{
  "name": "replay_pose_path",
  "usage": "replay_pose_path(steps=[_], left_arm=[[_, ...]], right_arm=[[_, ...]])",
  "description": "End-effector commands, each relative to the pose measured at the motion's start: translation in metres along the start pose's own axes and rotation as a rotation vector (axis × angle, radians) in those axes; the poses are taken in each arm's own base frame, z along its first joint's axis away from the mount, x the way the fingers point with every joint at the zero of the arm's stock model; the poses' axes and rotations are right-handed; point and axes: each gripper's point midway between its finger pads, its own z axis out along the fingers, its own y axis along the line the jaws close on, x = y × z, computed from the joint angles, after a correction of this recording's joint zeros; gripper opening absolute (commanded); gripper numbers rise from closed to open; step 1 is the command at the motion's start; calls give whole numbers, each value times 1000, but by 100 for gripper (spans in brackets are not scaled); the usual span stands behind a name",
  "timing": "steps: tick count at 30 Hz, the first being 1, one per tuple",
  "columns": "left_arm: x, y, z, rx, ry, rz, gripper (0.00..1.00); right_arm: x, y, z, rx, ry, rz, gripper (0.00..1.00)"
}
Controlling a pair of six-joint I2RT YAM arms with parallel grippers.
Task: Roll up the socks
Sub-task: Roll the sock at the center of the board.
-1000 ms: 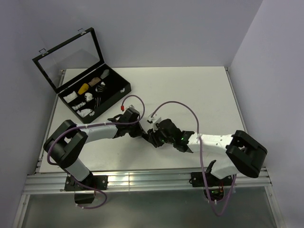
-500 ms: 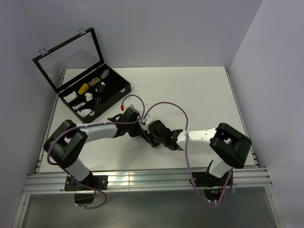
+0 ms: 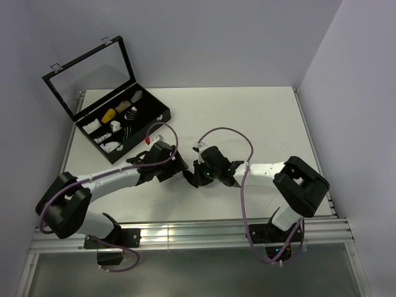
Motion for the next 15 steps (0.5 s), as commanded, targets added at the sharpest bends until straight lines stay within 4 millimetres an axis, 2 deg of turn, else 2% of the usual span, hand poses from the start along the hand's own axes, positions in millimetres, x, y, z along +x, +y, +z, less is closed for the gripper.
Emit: replay_pose_path(steps=[1, 2, 4, 5, 7, 9, 10, 15], left_arm=[[-14, 12, -13, -12, -105, -94, 84], [-17, 9, -20, 19, -126, -114, 84], [-15, 13, -22, 45, -142, -162, 84], [-16, 11, -26, 72, -150, -178, 84], [-10, 9, -26, 111, -140, -201, 82], [-2, 11, -22, 106, -114, -206, 80], [-3, 5, -20, 123, -113, -208, 79], [25, 3, 4, 83, -12, -208, 74]], right_arm=[[3, 17, -3, -117, 45, 170, 0], [5, 15, -1, -130, 60, 204, 0], [2, 26, -2, -211, 65, 274, 0], [5, 22, -1, -223, 70, 311, 0], [-1, 27, -1, -276, 61, 366, 0], [-1, 24, 3, -284, 61, 410, 0], [-1, 23, 4, -287, 62, 422, 0], [1, 22, 9, -323, 64, 512, 0]])
